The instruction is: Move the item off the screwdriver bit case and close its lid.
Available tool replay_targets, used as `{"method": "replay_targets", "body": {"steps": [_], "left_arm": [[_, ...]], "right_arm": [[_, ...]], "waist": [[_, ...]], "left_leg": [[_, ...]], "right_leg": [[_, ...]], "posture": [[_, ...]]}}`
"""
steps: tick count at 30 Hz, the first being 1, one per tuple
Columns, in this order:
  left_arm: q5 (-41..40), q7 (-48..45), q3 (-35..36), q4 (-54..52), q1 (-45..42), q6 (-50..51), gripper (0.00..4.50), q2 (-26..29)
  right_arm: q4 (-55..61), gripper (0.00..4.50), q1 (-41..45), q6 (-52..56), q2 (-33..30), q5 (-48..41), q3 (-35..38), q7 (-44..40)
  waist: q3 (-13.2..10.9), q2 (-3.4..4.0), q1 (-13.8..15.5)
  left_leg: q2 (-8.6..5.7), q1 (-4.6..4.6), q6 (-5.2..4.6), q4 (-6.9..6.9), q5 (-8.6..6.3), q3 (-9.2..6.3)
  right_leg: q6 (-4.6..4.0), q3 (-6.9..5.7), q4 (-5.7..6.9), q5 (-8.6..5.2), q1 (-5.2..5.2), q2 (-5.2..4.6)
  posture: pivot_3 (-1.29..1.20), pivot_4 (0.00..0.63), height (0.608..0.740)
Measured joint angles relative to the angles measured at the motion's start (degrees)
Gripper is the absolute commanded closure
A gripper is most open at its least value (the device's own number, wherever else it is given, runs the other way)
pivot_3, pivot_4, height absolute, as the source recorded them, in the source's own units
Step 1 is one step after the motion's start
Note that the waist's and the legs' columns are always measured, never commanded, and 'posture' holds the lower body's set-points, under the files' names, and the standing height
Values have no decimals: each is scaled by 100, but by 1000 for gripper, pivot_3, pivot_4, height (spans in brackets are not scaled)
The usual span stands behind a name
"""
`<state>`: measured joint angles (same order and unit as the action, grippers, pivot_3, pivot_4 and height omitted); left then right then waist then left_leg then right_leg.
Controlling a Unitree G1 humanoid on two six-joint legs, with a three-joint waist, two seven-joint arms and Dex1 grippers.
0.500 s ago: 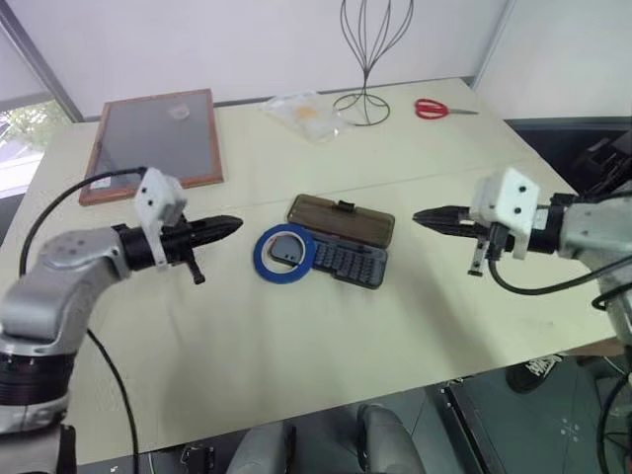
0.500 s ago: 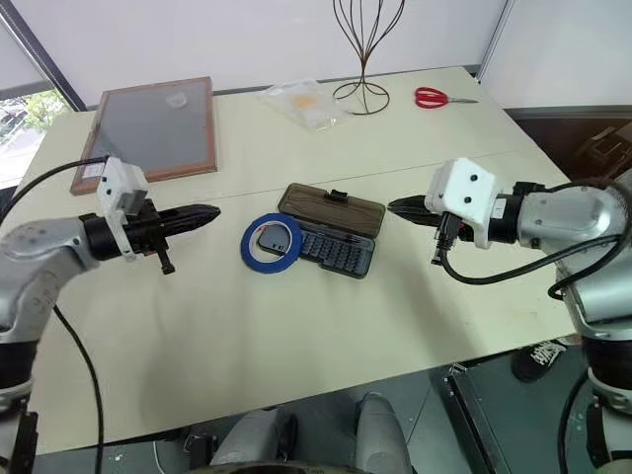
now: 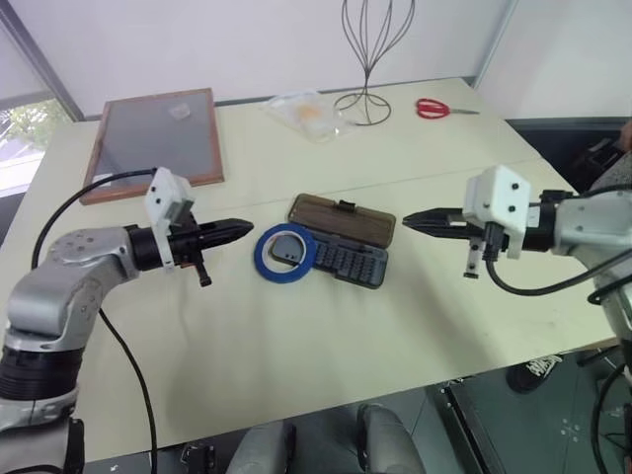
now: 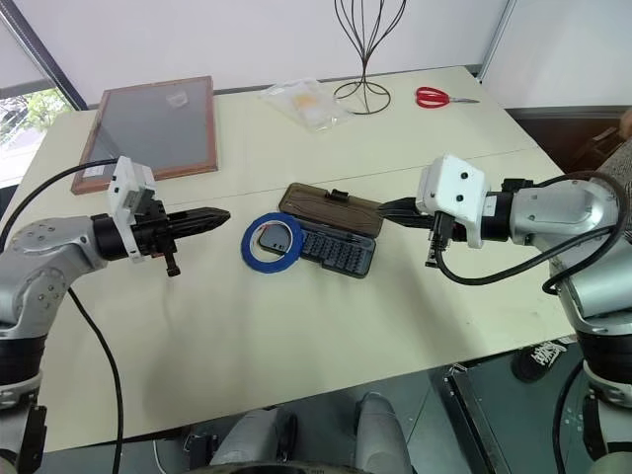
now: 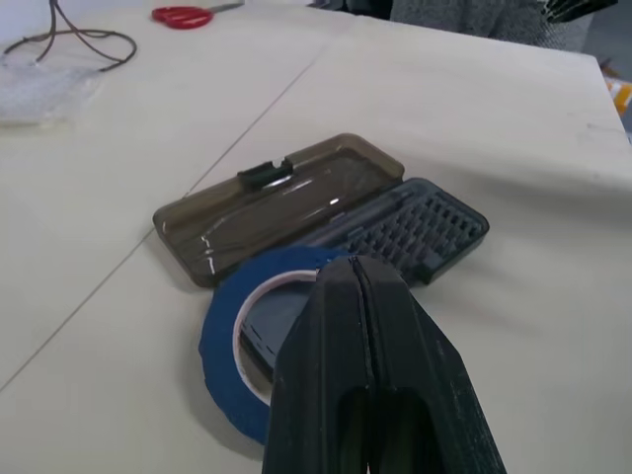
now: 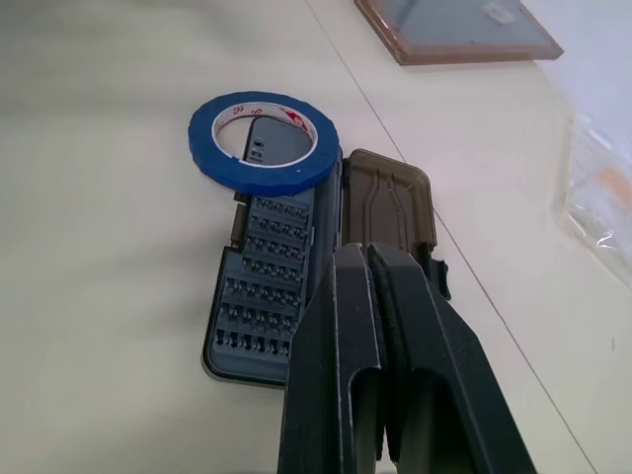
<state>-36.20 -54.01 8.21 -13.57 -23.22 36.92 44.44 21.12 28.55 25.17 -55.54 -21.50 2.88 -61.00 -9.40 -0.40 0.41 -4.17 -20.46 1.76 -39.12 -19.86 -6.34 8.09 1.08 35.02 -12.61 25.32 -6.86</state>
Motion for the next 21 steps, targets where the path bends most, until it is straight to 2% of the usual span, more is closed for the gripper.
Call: {"method": "replay_targets", "body": {"steps": [15, 18, 21], "left_arm": [[211, -234, -311, -59, 29, -53, 4500, 93], [325, -344, -428, 28, -9, -150, 3629, 108], [536, -516, -649, 164, -40, -334, 2153, 133]], "right_arm": [[0, 4450, 2, -7, 78, 21, -23, 85], [0, 4500, 2, -7, 110, 42, -31, 122], [0, 4500, 1, -7, 148, 45, -43, 155]], "waist": [[0, 0, 4], [0, 0, 8], [0, 0, 12]], "left_leg": [[0, -1, 0, 0, 0, 1], [0, -1, 0, 0, 0, 2], [-1, -1, 0, 0, 0, 3]], "right_leg": [[0, 0, 0, 0, 1, 0], [0, 0, 0, 0, 1, 0], [0, 0, 0, 0, 0, 0]], "posture": [[0, 150, 740], [0, 150, 740], [0, 150, 740]]}}
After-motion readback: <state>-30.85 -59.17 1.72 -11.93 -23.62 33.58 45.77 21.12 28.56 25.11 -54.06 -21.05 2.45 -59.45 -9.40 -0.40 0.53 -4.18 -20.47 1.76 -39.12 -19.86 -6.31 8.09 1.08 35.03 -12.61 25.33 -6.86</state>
